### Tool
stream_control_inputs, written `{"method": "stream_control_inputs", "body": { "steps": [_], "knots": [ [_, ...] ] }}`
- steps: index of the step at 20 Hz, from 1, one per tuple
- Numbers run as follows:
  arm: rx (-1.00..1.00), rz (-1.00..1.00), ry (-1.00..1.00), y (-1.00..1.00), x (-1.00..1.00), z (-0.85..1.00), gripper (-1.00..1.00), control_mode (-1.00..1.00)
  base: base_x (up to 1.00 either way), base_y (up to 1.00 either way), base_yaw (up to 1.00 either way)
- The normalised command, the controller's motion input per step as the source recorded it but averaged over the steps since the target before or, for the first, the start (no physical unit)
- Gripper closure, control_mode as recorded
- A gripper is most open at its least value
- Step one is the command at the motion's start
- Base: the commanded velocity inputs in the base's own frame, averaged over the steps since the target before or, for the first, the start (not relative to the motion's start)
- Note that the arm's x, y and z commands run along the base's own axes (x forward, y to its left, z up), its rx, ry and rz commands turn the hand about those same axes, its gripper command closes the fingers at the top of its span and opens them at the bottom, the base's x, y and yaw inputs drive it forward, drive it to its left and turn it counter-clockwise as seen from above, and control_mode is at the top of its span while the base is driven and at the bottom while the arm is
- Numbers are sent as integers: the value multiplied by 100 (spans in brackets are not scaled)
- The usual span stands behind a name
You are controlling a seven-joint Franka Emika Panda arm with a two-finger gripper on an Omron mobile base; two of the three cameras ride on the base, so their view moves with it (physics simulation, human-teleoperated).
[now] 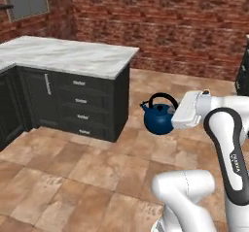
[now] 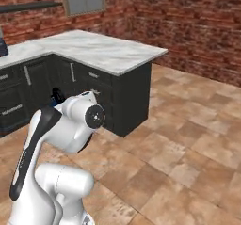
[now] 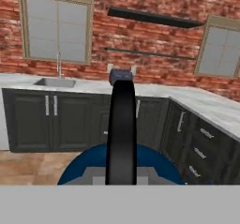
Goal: Open the cabinet, pick the kettle from the cabinet, and place it in the sink.
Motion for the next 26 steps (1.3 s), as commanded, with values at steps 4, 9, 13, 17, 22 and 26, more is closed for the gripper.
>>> {"method": "stream_control_inputs", "body": {
  "steps": [4, 9, 13, 17, 22, 26],
  "knots": [
    [0, 0, 0, 0, 0, 0, 100, 100, 0, 6, 82],
    [0, 0, 0, 0, 0, 0, 100, 100, 1, 5, 79],
    [0, 0, 0, 0, 0, 0, 100, 100, 6, 6, 75],
    [0, 0, 0, 0, 0, 0, 100, 100, 10, 9, 70],
    [0, 0, 0, 0, 0, 0, 100, 100, 45, 4, 39],
    [0, 0, 0, 0, 0, 0, 100, 100, 65, 0, 17]
  ]
}}
